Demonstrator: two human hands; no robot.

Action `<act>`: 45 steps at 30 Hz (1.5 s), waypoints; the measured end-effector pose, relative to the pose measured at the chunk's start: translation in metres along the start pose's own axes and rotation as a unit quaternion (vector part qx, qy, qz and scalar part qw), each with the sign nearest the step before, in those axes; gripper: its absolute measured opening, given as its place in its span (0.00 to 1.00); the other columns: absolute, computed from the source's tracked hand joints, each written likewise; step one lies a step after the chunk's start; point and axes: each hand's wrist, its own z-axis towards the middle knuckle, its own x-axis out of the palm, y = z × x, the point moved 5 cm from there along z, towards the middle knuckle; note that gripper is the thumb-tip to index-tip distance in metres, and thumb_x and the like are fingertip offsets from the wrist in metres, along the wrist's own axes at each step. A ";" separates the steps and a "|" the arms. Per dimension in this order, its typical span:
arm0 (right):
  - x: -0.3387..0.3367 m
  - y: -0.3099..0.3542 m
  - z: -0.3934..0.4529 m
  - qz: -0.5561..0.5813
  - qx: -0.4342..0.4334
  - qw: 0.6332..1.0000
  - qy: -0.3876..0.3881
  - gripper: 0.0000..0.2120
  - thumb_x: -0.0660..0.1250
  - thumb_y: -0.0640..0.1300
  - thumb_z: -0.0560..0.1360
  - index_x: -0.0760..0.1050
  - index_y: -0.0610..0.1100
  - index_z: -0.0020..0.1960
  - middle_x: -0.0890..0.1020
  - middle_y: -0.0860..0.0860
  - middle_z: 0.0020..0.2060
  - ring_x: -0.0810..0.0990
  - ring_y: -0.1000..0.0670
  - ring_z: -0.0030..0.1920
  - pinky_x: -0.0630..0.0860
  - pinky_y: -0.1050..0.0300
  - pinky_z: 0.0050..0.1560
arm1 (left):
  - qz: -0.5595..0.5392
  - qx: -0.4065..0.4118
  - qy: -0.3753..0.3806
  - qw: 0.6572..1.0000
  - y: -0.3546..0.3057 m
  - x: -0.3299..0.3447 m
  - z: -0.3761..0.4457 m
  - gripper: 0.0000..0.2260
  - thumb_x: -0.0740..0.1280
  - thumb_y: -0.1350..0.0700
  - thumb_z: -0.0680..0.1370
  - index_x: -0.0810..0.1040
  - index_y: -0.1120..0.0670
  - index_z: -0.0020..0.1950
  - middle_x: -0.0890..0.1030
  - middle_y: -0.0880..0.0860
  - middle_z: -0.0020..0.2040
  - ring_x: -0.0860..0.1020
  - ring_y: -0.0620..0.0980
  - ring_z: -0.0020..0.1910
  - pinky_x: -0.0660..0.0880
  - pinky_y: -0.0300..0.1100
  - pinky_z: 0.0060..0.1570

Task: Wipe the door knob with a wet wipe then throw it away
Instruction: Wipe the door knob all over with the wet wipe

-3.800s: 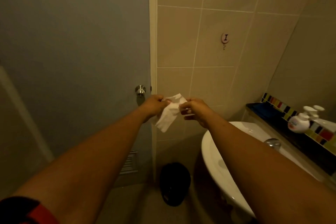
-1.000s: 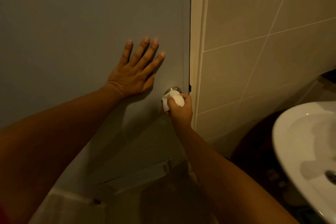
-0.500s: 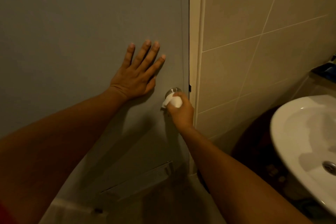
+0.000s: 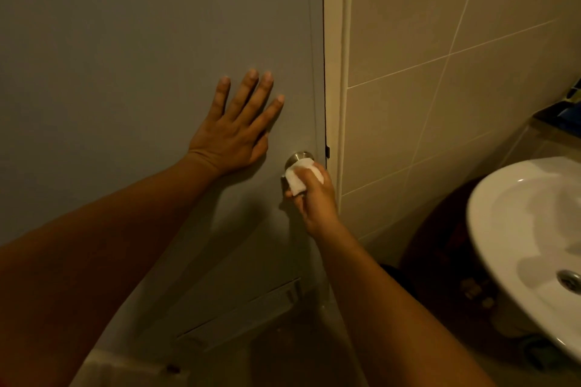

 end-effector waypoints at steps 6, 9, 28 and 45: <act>-0.004 0.023 -0.005 -0.647 -0.305 0.697 0.056 0.22 0.66 0.42 0.76 0.69 0.49 0.68 0.72 0.42 0.62 0.76 0.42 0.57 0.75 0.55 0.51 | -0.002 -0.002 0.003 1.000 -0.001 -0.001 0.000 0.30 0.53 0.44 0.80 0.52 0.51 0.80 0.56 0.60 0.79 0.36 0.57 0.77 0.38 0.60 0.74; -0.007 0.024 -0.006 -0.730 -0.334 0.595 0.040 0.24 0.68 0.44 0.76 0.66 0.50 0.70 0.71 0.43 0.64 0.77 0.43 0.58 0.77 0.54 0.53 | 0.000 -0.002 0.000 1.000 -0.001 -0.001 0.000 0.30 0.53 0.44 0.79 0.53 0.51 0.80 0.56 0.60 0.79 0.34 0.56 0.77 0.38 0.59 0.74; -0.002 -0.004 0.002 0.026 0.068 0.996 0.047 0.17 0.66 0.48 0.77 0.73 0.44 0.63 0.83 0.44 0.44 0.78 0.52 0.31 0.75 0.61 0.30 | 0.021 -0.003 -0.026 0.999 -0.002 0.001 -0.001 0.29 0.56 0.45 0.78 0.58 0.52 0.78 0.61 0.60 0.78 0.35 0.56 0.78 0.41 0.60 0.74; -0.036 0.062 0.001 -0.475 -0.113 0.852 0.189 0.21 0.60 0.57 0.79 0.70 0.54 0.71 0.74 0.47 0.68 0.74 0.45 0.65 0.75 0.52 0.60 | -0.152 -0.129 0.037 0.979 -0.032 -0.019 -0.010 0.22 0.58 0.49 0.79 0.68 0.53 0.73 0.64 0.60 0.76 0.57 0.58 0.77 0.52 0.56 0.75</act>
